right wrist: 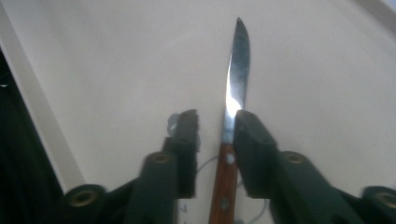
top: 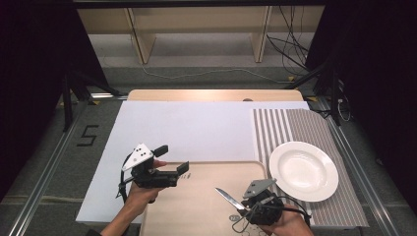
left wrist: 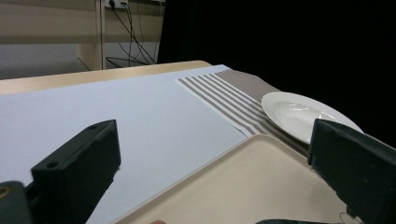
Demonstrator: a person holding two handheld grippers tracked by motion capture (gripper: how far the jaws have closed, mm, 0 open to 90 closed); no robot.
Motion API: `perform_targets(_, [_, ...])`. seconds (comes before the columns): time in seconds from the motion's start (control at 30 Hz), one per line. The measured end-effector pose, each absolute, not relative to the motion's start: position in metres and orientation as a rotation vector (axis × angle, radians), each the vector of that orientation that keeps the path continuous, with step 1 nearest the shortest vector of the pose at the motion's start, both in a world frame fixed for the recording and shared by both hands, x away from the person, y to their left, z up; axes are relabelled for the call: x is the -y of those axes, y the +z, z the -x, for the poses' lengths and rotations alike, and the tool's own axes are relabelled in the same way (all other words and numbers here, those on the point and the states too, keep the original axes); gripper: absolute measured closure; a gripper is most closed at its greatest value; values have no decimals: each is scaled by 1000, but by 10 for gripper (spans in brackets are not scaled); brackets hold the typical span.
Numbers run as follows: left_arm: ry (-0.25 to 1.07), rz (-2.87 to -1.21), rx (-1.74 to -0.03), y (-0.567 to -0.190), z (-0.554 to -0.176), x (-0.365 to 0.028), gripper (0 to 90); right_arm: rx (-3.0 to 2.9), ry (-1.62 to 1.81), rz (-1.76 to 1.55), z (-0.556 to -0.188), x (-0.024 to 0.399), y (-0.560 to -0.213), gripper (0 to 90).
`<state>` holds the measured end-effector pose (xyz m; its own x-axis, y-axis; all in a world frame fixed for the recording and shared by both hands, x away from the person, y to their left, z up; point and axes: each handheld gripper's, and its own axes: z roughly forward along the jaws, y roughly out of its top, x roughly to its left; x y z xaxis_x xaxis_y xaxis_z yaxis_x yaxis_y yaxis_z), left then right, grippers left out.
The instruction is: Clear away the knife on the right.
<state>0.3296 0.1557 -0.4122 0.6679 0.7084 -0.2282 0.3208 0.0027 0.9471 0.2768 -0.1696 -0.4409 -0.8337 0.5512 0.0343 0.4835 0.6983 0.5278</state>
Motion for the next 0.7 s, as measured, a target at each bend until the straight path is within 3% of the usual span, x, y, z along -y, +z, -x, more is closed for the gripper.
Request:
perform_targets(0.2, [370,-1593,-869,-413,-330,-156,23,-2814,758,-777,-278,154,-454,900])
perform_targets(0.7, [369,-1593,-868,-413,-330,-156,23,-2841,647,-755,-283,150,-465,900])
